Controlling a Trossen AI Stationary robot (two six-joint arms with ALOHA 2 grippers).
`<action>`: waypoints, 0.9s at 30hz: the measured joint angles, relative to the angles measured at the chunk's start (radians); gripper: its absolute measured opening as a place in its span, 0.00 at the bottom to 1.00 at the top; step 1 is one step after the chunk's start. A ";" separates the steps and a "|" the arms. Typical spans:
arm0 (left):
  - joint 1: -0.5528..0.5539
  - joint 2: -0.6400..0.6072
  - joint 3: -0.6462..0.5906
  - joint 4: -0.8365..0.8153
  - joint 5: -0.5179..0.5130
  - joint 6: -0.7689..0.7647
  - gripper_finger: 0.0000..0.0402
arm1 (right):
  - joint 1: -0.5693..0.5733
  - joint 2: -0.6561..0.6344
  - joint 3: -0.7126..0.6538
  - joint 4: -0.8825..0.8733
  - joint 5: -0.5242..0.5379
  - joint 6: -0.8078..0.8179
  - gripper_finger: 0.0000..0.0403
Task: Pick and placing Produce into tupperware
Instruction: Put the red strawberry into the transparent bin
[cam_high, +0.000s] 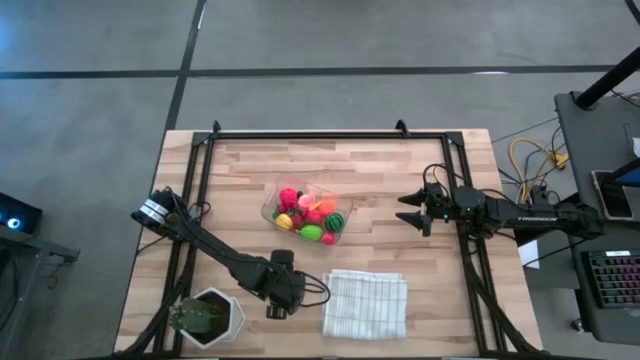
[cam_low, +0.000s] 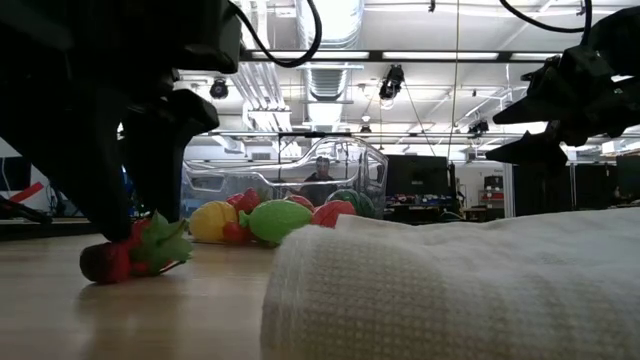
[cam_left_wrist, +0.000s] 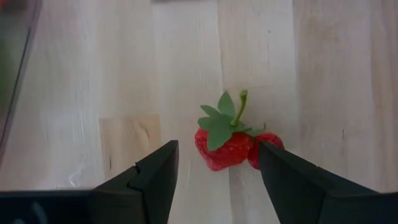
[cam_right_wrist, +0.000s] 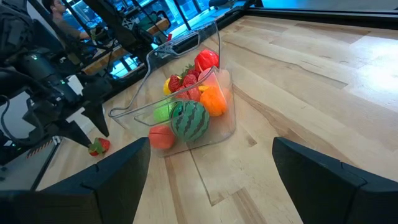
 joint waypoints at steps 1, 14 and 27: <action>0.001 0.000 -0.003 0.006 -0.001 0.001 0.51 | 0.000 0.000 0.000 0.000 0.000 0.000 0.82; 0.041 0.009 -0.052 0.060 0.000 0.000 0.51 | 0.000 0.000 0.000 0.000 0.000 0.000 0.82; 0.053 0.009 -0.061 0.050 0.009 -0.007 0.35 | 0.000 0.000 0.000 0.000 0.000 0.000 0.82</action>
